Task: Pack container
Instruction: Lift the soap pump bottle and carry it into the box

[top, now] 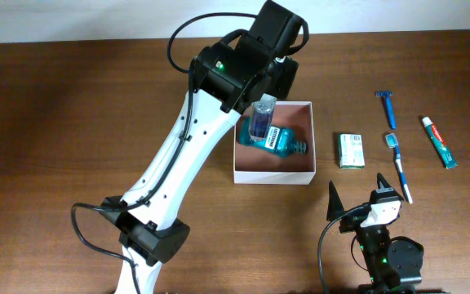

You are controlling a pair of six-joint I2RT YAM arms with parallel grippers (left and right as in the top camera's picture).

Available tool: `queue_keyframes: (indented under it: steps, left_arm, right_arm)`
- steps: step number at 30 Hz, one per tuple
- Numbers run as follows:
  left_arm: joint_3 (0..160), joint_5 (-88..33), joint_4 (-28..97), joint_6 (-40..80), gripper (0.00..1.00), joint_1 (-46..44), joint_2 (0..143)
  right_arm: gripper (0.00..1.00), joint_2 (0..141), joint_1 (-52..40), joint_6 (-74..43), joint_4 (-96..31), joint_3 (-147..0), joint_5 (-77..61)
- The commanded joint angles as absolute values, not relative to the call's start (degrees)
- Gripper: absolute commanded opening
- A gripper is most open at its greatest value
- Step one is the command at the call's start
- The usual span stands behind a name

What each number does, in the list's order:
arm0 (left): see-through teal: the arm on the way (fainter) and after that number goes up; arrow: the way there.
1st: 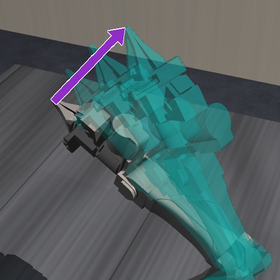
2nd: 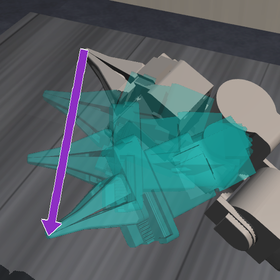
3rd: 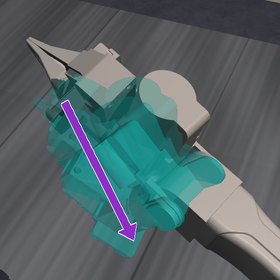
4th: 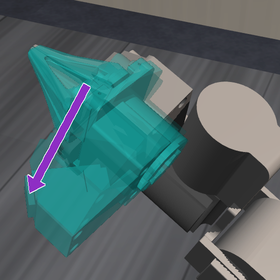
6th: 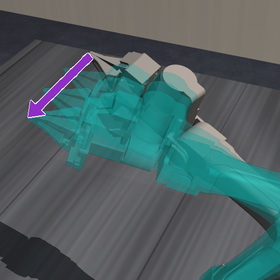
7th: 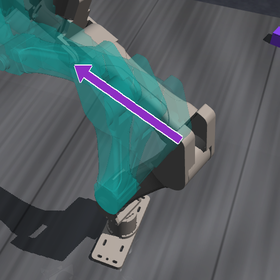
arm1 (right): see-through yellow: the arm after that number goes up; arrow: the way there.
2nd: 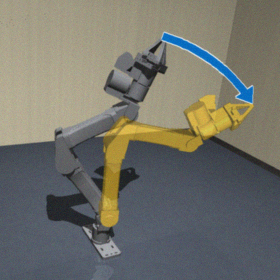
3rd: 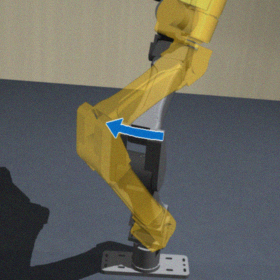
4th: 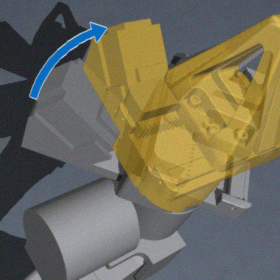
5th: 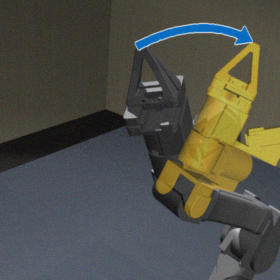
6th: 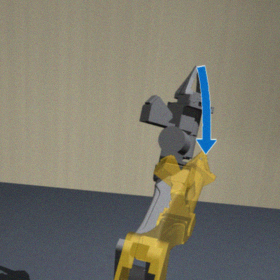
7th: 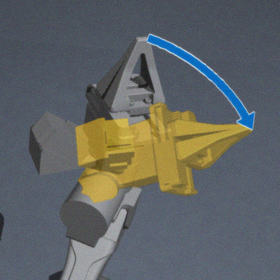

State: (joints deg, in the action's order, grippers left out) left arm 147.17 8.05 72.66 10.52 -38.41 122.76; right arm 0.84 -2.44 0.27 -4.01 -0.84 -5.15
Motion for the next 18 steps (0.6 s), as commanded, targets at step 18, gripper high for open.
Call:
queue_keyframes:
  steps: [18]
  left_arm:
    - [146.43, 10.31, 74.78, 13.89, 0.30, -37.93, 129.67]
  right_arm:
    - [0.99, 0.21, -2.94, 0.45, -4.01, -0.32, -4.43]
